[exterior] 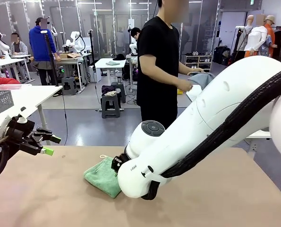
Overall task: Fold the towels and place them in the basket.
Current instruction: Place the folded Towel with hook on the right side of the table.
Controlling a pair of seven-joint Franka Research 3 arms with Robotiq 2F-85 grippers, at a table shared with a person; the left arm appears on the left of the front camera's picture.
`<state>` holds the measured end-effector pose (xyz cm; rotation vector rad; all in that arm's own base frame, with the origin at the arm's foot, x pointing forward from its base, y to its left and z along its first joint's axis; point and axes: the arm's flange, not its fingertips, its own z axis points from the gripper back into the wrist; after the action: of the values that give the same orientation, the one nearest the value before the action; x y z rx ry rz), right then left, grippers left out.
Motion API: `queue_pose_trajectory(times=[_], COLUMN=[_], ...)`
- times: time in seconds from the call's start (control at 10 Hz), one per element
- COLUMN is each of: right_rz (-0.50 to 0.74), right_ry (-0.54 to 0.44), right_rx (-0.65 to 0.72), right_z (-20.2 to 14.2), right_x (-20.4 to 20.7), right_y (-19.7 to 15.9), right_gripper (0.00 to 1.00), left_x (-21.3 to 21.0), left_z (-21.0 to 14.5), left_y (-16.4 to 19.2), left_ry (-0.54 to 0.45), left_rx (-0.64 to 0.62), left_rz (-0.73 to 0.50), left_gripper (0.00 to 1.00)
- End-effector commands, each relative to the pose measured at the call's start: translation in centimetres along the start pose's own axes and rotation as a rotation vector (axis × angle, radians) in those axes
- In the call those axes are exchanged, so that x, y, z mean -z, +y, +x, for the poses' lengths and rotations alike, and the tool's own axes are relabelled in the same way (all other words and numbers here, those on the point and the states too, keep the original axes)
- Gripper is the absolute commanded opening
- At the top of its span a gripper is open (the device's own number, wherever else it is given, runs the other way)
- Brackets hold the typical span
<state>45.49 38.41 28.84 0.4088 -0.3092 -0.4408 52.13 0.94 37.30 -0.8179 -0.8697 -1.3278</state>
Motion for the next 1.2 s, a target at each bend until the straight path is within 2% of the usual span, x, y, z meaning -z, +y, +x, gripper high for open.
queue_pose_trajectory(times=[0.0, 0.1, 0.2, 0.3, 0.4, 0.5, 0.6, 0.7, 0.8, 0.9, 1.1], right_rz=[0.013, 0.011, 0.008, 0.003, -0.002, -0.009, -0.019, -0.025, -0.031, -0.035, -0.04], right_ry=[-0.047, -0.047, -0.045, -0.051, -0.054, -0.056, -0.059, -0.062, -0.058, -0.057, -0.057], right_rx=[0.025, 0.03, 0.033, 0.033, 0.027, 0.021, 0.011, 0.001, -0.007, -0.013, -0.013], right_z=[-0.92, -1.0, -1.05, -1.07, -1.15, -1.16, -1.17, -1.13, -1.11, -1.01, -1.07], right_x=[0.57, 0.78, 1.04, 1.22, 1.33, 1.32, 1.27, 1.11, 1.09, 1.02, 1.29], right_y=[0.87, 0.85, 0.79, 0.77, 0.73, 0.76, 0.82, 0.86, 0.85, 0.87, 0.75], right_gripper=[0.7, 0.52, 0.51, 0.32, 0.45, 0.13, 0.26, 0.0, 0.07, 0.0, 0.0], left_x=[-0.03, -0.03, -0.03, -0.03, -0.03, -0.03, -0.03, -0.03, -0.03, -0.03, -0.03], left_z=[0.15, 0.15, 0.15, 0.15, 0.15, 0.15, 0.15, 0.15, 0.15, 0.15, 0.15], left_y=[-0.03, -0.03, -0.03, -0.03, -0.03, -0.03, -0.03, -0.03, -0.03, -0.03, -0.03], left_ry=[0.0, 0.0, 0.0, 0.0, 0.0, 0.0, 0.0, 0.0, 0.0, 0.0, 0.0], left_rx=[-0.005, -0.005, -0.005, -0.005, -0.005, -0.005, -0.005, -0.005, -0.005, -0.005, -0.005], left_rz=[-0.001, -0.001, -0.001, -0.001, -0.001, -0.001, -0.001, -0.001, -0.001, -0.001, -0.001], left_gripper=[0.97, 0.97, 0.97, 0.97, 0.97, 0.97, 0.97, 0.97, 0.97, 0.97, 0.97])
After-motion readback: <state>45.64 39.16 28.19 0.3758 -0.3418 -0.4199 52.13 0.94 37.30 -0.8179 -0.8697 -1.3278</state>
